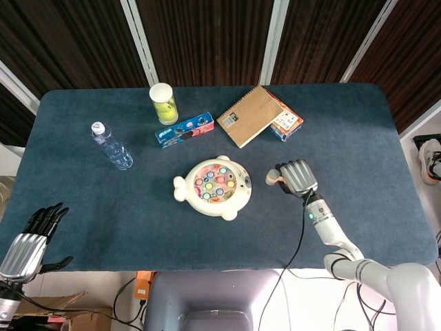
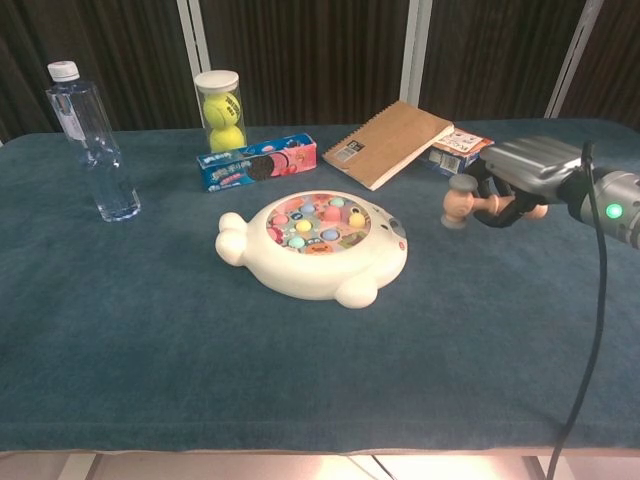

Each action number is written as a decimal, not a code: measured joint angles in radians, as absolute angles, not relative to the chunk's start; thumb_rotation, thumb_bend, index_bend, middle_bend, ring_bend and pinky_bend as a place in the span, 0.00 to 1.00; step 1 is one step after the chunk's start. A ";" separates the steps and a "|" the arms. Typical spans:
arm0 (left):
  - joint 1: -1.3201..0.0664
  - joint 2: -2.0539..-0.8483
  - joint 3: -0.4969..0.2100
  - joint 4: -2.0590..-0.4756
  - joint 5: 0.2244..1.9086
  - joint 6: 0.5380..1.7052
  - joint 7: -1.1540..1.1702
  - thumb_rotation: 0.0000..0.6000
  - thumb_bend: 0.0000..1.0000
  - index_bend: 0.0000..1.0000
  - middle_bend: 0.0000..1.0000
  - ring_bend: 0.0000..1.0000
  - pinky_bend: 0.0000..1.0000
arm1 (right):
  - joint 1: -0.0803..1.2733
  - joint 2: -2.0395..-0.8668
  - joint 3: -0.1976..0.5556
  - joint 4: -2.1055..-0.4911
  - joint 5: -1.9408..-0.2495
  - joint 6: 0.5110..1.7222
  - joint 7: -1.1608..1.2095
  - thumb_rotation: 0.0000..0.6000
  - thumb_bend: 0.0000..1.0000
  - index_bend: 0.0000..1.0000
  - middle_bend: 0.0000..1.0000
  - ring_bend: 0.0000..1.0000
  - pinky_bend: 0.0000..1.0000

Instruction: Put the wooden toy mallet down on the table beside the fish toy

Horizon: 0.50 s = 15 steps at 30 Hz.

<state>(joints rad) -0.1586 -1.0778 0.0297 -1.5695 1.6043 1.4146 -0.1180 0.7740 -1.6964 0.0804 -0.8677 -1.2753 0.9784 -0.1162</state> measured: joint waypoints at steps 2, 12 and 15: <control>-0.158 -1.078 0.029 -1.570 1.603 1.416 -0.118 1.00 0.07 0.00 0.00 0.00 0.07 | 0.765 -1.723 0.071 -0.817 -1.296 0.975 -0.079 1.00 0.61 0.90 0.70 0.58 0.65; -0.157 -1.074 0.029 -1.574 1.597 1.414 -0.117 1.00 0.08 0.00 0.00 0.00 0.07 | 0.742 -1.808 0.065 -0.661 -1.355 0.958 0.037 1.00 0.61 0.82 0.70 0.57 0.65; -0.157 -1.072 0.031 -1.576 1.598 1.412 -0.119 1.00 0.07 0.00 0.00 0.00 0.07 | 0.739 -1.812 0.068 -0.648 -1.362 0.949 0.049 1.00 0.61 0.76 0.69 0.55 0.64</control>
<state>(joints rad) -0.1574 -1.0722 0.0309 -1.5758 1.5977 1.4123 -0.1188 0.7388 -1.8115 0.0679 -0.6483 -1.3617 0.9488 0.0495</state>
